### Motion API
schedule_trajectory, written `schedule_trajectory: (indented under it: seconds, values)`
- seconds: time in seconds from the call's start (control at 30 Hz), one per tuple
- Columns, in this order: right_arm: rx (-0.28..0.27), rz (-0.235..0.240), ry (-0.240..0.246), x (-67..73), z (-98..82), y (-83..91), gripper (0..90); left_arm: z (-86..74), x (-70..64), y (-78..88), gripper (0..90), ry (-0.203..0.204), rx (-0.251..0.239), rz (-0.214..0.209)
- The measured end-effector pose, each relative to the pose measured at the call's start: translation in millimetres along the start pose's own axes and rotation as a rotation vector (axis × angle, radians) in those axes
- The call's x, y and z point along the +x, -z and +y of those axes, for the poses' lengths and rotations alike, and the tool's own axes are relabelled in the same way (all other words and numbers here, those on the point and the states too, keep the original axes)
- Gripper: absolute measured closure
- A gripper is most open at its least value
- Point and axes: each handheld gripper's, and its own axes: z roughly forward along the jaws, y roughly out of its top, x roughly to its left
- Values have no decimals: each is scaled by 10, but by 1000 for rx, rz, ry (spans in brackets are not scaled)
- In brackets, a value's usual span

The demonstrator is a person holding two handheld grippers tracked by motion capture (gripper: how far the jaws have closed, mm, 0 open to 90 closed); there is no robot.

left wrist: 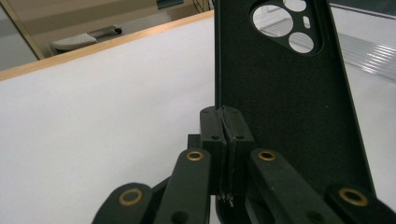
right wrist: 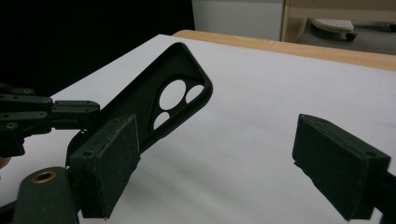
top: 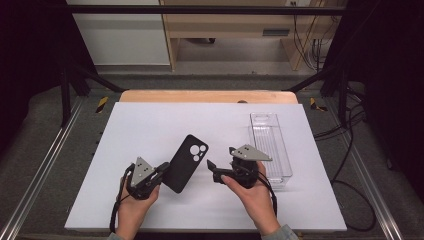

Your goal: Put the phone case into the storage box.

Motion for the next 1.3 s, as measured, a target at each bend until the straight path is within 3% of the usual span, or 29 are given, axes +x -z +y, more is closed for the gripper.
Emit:
schedule_trajectory:
  seconds: [0.23, 0.83, 1.3]
  values:
    - [15, 49, 1, 113, -36, -60, 179, 38, -67, 16, 888, -26, -14, -2]
    - [21, 59, -24, 131, -65, -83, 235, 69, -205, 1, 888, -58, -23, -36]
    - [29, 55, -58, 73, -99, -97, 297, 79, -236, 18, 889, -75, -39, -28]
